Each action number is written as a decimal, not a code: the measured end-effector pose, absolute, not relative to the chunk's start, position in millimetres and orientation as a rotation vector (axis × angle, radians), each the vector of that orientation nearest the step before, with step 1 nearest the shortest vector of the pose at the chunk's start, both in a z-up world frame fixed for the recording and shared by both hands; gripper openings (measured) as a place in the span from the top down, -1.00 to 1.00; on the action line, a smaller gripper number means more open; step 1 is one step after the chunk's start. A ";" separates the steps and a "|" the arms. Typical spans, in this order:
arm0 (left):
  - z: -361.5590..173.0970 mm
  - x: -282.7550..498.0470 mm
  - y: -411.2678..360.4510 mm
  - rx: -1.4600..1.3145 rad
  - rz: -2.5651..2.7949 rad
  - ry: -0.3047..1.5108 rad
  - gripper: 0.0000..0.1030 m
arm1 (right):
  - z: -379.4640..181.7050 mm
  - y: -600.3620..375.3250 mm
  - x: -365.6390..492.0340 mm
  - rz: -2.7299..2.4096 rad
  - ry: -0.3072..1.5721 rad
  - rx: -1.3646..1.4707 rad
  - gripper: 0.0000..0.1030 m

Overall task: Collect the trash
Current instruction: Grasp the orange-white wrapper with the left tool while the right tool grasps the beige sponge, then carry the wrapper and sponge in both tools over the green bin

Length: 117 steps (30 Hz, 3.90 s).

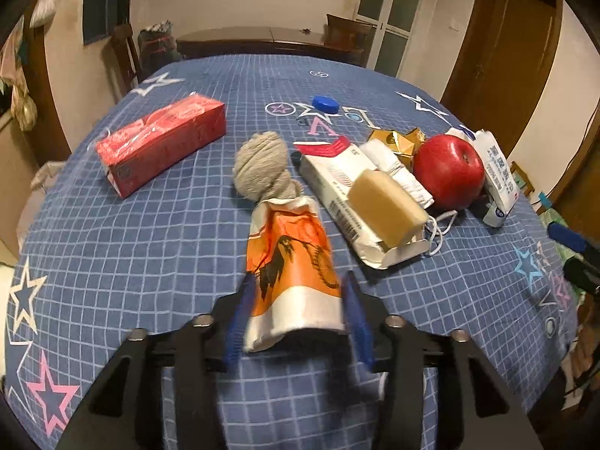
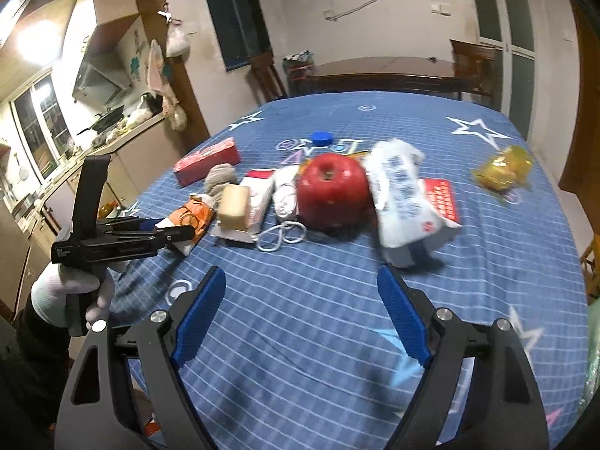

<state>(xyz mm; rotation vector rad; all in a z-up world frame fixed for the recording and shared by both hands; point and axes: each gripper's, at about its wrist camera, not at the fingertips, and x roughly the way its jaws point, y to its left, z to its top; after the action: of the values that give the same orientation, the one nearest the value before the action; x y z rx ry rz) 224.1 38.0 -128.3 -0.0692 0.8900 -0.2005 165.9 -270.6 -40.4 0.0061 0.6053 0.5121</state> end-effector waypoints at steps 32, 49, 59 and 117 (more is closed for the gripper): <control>-132.8 237.3 48.2 -0.058 -0.173 0.850 0.22 | -49.7 -155.5 258.4 0.618 0.710 -0.097 0.14; -120.8 224.4 38.8 -0.038 -0.125 0.767 0.28 | -50.2 -167.7 223.4 0.517 0.565 -0.105 0.44; -73.5 190.0 -2.6 0.004 -0.164 0.607 0.29 | -19.6 -213.3 175.5 0.373 0.387 -0.097 0.44; 23.8 166.6 -434.2 0.161 -0.796 0.422 0.27 | 42.8 -555.7 56.3 -0.279 0.274 0.032 0.43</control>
<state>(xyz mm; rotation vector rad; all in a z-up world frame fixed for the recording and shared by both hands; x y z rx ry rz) 166.6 -434.2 23.8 0.1608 0.4218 -0.7964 56.3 -555.7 42.8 0.0323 0.2736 -0.2793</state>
